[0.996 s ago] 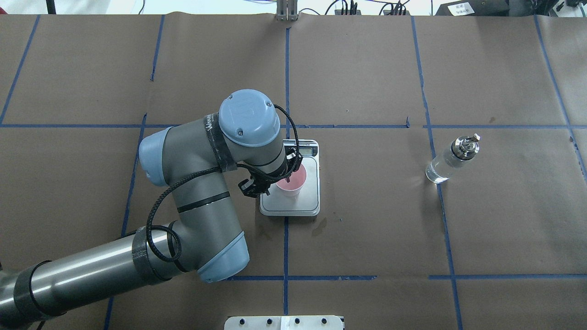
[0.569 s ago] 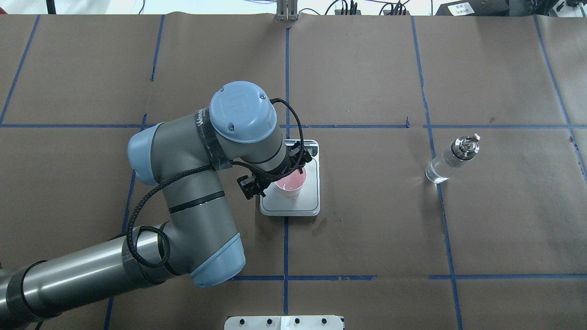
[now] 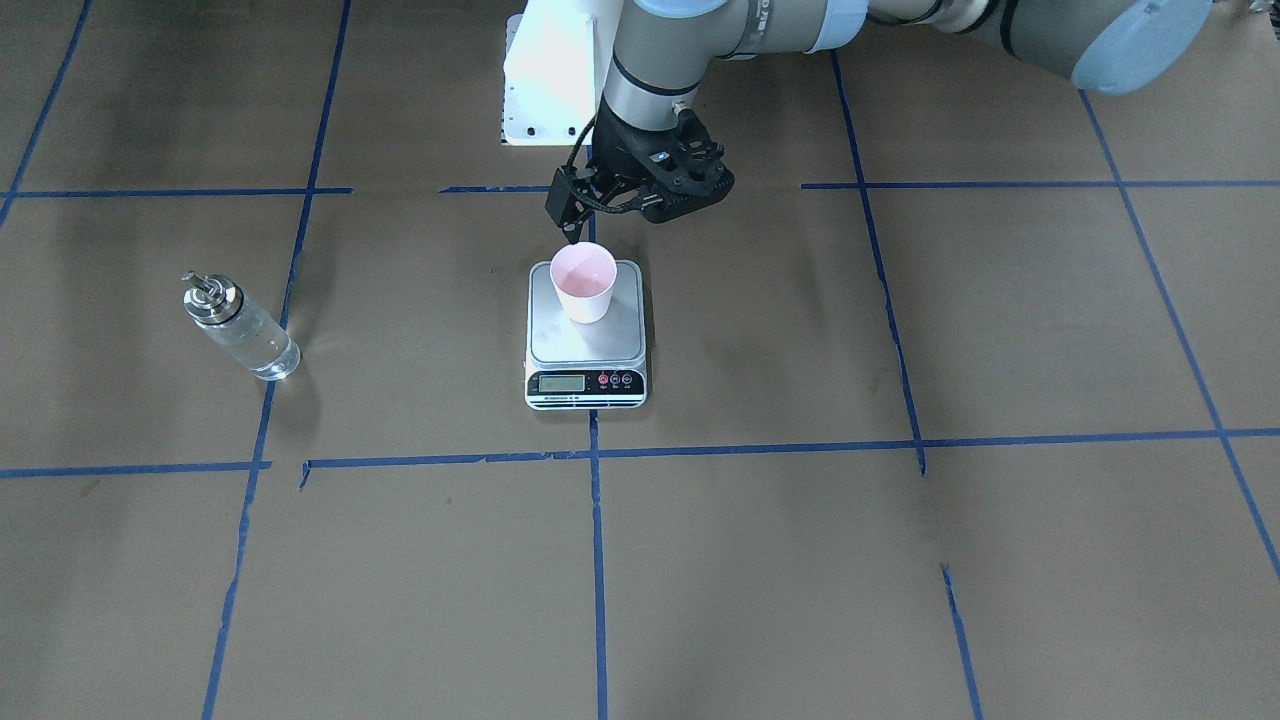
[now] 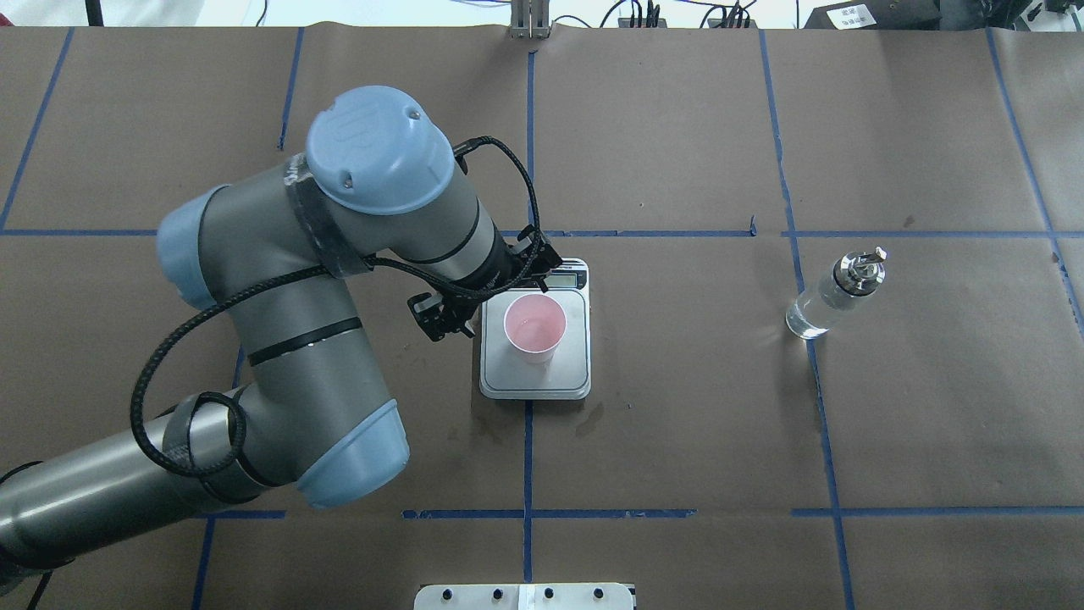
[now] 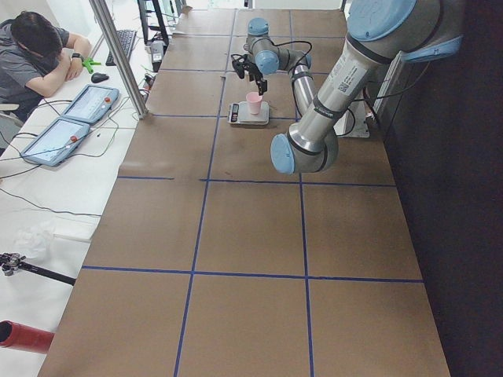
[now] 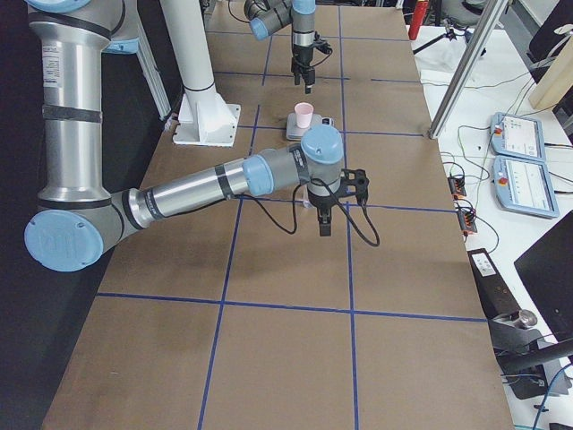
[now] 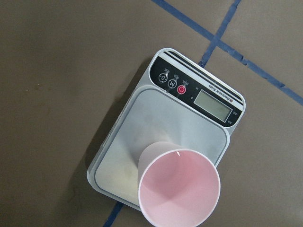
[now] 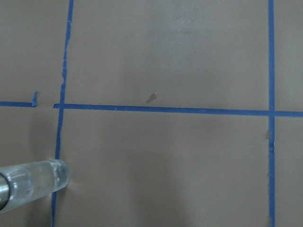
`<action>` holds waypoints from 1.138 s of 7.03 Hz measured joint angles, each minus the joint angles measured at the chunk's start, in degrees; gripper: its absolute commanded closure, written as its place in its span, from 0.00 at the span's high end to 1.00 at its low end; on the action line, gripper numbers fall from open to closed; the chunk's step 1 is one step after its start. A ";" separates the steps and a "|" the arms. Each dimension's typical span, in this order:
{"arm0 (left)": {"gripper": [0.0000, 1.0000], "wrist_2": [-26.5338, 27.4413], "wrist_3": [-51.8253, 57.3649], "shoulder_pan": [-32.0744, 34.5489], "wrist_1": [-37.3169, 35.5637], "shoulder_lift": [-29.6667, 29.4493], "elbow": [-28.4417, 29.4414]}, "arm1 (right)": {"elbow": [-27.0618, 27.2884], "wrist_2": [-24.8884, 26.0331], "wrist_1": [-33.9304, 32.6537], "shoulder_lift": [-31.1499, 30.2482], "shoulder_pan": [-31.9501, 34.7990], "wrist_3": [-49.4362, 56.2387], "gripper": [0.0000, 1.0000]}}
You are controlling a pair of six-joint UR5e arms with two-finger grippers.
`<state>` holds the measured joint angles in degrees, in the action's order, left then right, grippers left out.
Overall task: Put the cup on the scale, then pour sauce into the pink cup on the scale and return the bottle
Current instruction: 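Withdraw the left gripper from the cup while the right gripper reaches toward the glass bottle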
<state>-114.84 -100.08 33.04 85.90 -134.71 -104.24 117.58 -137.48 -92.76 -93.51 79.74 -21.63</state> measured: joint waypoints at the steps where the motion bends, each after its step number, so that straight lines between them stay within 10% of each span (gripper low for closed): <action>1: 1.00 -1.78 2.04 2.61 -0.02 1.08 -1.16 | 6.14 1.35 -1.66 -1.20 -3.45 -6.30 1.00; 4: 1.00 -5.01 8.41 8.70 -0.03 4.37 -3.57 | 20.33 10.79 -0.88 -6.21 -15.32 -21.81 1.00; 8: 1.00 -5.41 17.43 12.39 -0.04 11.28 -9.58 | 21.74 34.72 27.19 -18.24 -37.08 -43.85 1.00</action>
<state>-120.25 -82.65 45.43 85.87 -123.43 -113.82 139.32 -102.77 -65.57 -111.75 42.66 -65.48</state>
